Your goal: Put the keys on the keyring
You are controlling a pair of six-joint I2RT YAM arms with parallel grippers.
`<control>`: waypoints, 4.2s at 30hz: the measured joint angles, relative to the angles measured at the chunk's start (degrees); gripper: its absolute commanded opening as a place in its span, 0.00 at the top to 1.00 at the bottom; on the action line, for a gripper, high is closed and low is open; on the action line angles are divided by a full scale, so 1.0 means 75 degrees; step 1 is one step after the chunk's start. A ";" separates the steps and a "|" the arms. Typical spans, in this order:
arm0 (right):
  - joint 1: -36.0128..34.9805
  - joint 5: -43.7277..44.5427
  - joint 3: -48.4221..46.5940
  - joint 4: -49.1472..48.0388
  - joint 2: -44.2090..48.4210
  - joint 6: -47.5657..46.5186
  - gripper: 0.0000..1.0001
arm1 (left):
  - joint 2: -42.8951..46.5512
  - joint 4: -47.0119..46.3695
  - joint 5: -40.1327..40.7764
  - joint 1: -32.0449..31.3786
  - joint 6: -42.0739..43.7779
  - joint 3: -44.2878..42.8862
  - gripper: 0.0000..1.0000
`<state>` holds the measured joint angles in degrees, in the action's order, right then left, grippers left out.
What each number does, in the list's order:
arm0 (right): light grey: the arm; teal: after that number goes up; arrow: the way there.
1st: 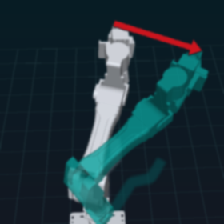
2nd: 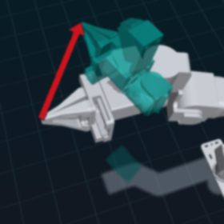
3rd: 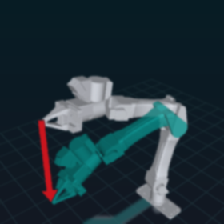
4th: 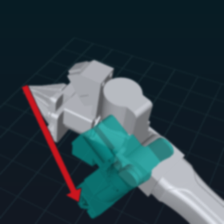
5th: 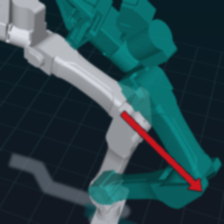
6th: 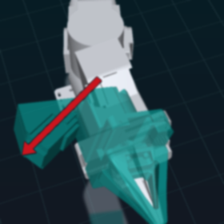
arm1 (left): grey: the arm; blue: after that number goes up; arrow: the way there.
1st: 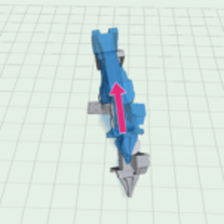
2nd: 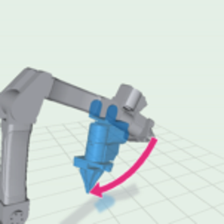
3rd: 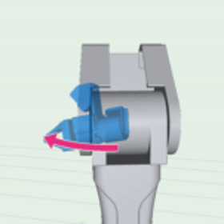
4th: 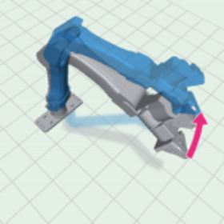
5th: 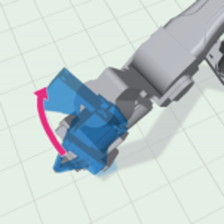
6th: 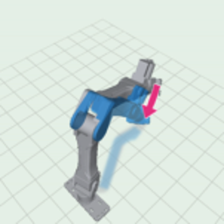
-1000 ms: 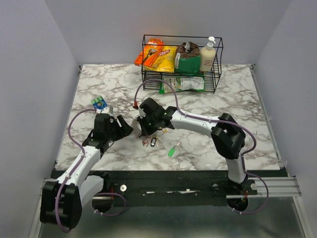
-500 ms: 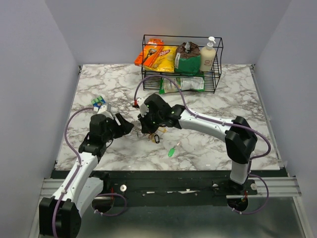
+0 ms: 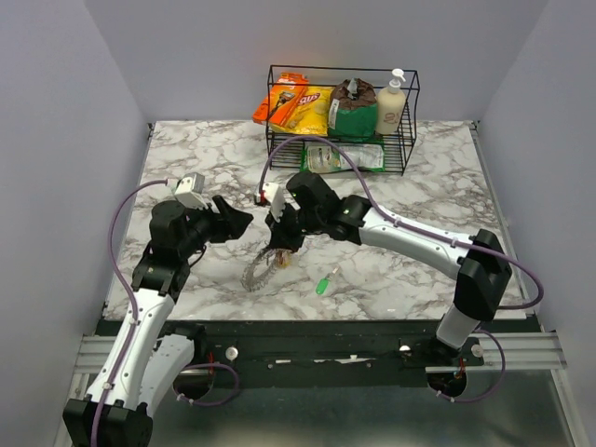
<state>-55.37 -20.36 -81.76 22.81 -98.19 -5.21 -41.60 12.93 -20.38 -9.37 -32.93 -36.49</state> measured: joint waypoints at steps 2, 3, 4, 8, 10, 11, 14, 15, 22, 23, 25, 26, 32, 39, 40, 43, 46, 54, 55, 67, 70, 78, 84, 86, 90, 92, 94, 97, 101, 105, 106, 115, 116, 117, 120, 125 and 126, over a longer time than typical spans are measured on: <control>0.0012 -0.0187 0.0085 0.0006 0.0187 -0.0251 0.99 | -0.0064 0.0122 -0.0189 0.0000 0.0178 -0.0294 0.28; 0.0015 -0.0198 0.0087 0.0012 0.0195 -0.0265 0.99 | -0.0105 0.0207 -0.0289 0.0000 0.0291 -0.0420 0.28; 0.0029 -0.0283 0.0105 0.0012 0.0248 -0.0350 1.00 | -0.0152 0.0300 -0.0425 0.0000 0.0423 -0.0560 0.28; 0.0099 -0.0705 0.0192 0.0050 0.0455 -0.0650 1.00 | -0.0239 0.0490 -0.0994 0.0000 0.0898 -0.0851 0.30; 0.0108 -0.0959 0.0233 0.0052 0.0551 -0.0772 1.00 | -0.0236 0.0560 -0.1402 0.0000 0.1142 -0.0927 0.30; 0.0137 -0.1096 0.0256 0.0052 0.0597 -0.0836 0.99 | -0.0230 0.0562 -0.1626 0.0000 0.1274 -0.0944 0.31; 0.0166 -0.1518 0.0358 0.0058 0.0769 -0.0997 1.00 | -0.0181 0.0577 -0.2203 0.0000 0.1580 -0.0947 0.31; 0.0181 -0.1682 0.0379 0.0061 0.0845 -0.1061 0.99 | -0.0140 0.0574 -0.2428 0.0000 0.1682 -0.0947 0.32; 0.0198 -0.2390 0.0396 0.0052 0.1285 -0.1259 0.99 | 0.0280 0.0370 -0.3858 -0.0003 0.2171 -0.0906 0.39; 0.0201 -0.2460 0.0396 0.0055 0.1320 -0.1268 0.99 | 0.0353 0.0300 -0.4062 0.0000 0.2197 -0.0874 0.40; 0.0201 -0.2602 0.0396 0.0055 0.1370 -0.1294 0.99 | 0.0533 0.0070 -0.4441 -0.0003 0.2189 -0.0775 0.41; 0.0213 -0.2669 0.0396 0.0055 0.1396 -0.1303 0.99 | 0.0615 -0.0029 -0.4567 -0.0003 0.2171 -0.0729 0.42; 0.0236 -0.3025 0.0417 0.0055 0.1600 -0.1326 0.99 | 0.1064 -0.0825 -0.5368 -0.0003 0.1990 -0.0548 0.51; 0.0251 -0.3316 0.0431 0.0052 0.1923 -0.1408 0.99 | 0.0930 -0.1070 -0.6041 -0.0003 0.1993 -0.0548 0.54; 0.0251 -0.3360 0.0437 0.0050 0.1961 -0.1431 0.99 | 0.0909 -0.1081 -0.6111 -0.0003 0.1996 -0.0548 0.54; 0.0251 -0.3485 0.0484 0.0052 0.2063 -0.1460 0.99 | 0.0848 -0.1090 -0.6277 -0.0003 0.2022 -0.0548 0.55; 0.0251 -0.3628 0.0498 0.0052 0.2098 -0.1463 0.99 | 0.0752 -0.1125 -0.6464 -0.0035 0.2025 -0.0548 0.55; 0.0251 -0.3789 0.0504 0.0052 0.2098 -0.1463 0.99 | 0.0612 -0.1151 -0.6764 -0.0338 0.2078 -0.0548 0.58; 0.0251 -0.3789 0.0504 0.0050 0.2098 -0.1463 0.99 | 0.0603 -0.1151 -0.6793 -0.0382 0.2084 -0.0548 0.58; 0.0286 -0.3783 0.0667 -0.0020 0.2154 -0.1489 0.99 | 0.0323 -0.0764 -0.6717 -0.0804 0.2608 -0.0548 0.66; 0.0286 -0.3783 0.0711 -0.0052 0.2154 -0.1489 0.99 | 0.0207 -0.0487 -0.6577 -0.0912 0.2798 -0.0551 0.70; 0.0300 -0.3777 0.0833 -0.0102 0.2241 -0.1489 0.99 | 0.0090 -0.0079 -0.6292 -0.1058 0.3080 -0.0647 0.78; 0.0350 -0.3742 0.0883 -0.0137 0.2317 -0.1489 0.99 | 0.0026 0.0047 -0.6222 -0.1081 0.3197 -0.0758 0.95; 0.0373 -0.3701 0.0901 -0.0169 0.2326 -0.1486 0.99 | 0.0003 0.0067 -0.6231 -0.1093 0.3220 -0.0778 1.00; 0.0396 -0.3687 0.0918 -0.0181 0.2328 -0.1480 0.99 | -0.0015 0.0070 -0.6199 -0.1134 0.3238 -0.0778 1.00; 0.0399 -0.3678 0.0918 -0.0181 0.2328 -0.1457 0.99 | -0.0017 0.0070 -0.6135 -0.1166 0.3238 -0.0778 1.00; 0.0399 -0.3643 0.0918 -0.0181 0.2328 -0.1445 0.96 | -0.0015 0.0070 -0.6105 -0.1183 0.3238 -0.0778 1.00; 0.0399 -0.3558 0.0918 -0.0181 0.2328 -0.1399 0.86 | 0.0009 0.0079 -0.5954 -0.1221 0.3232 -0.0778 1.00; 0.0396 -0.3174 0.0918 -0.0329 0.2334 -0.1183 0.74 | 0.0152 0.0052 -0.5517 -0.1233 0.3147 -0.0772 1.00; 0.0396 -0.2567 0.0918 -0.0679 0.2366 -0.0845 0.60 | 0.0519 -0.0213 -0.4873 -0.1265 0.2888 -0.0536 1.00; 0.0396 -0.2428 0.0918 -0.0758 0.2384 -0.0764 0.54 | 0.0659 -0.0364 -0.4698 -0.1271 0.2792 -0.0420 1.00; 0.0536 -0.0883 0.1157 -0.1673 0.2923 0.0128 0.35 | 0.1192 -0.1504 -0.3864 -0.1285 0.1935 0.0189 1.00; 0.0621 -0.0772 0.1209 -0.1757 0.2973 0.0224 0.34 | 0.1215 -0.1667 -0.3794 -0.1300 0.1821 0.0274 1.00; 0.0737 -0.0717 0.1276 -0.1824 0.3022 0.0353 0.33 | 0.1236 -0.1784 -0.3736 -0.1309 0.1719 0.0341 1.00; 0.1253 -0.0694 0.1553 -0.2040 0.3144 0.0804 0.25 | 0.1314 -0.2159 -0.3544 -0.1320 0.1489 0.0548 1.00; 0.2031 -0.0845 0.2069 -0.2299 0.3340 0.1361 0.14 | 0.1393 -0.3002 -0.3410 -0.1355 0.1230 0.0857 1.00; 0.2072 -0.0868 0.2119 -0.2323 0.3357 0.1425 0.13 | 0.1387 -0.3182 -0.3413 -0.1373 0.1192 0.0918 1.00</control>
<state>-39.83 -26.87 -65.87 5.39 -73.01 5.48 -31.20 -10.94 -45.98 -19.66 -23.99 -29.61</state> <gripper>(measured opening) 0.835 0.009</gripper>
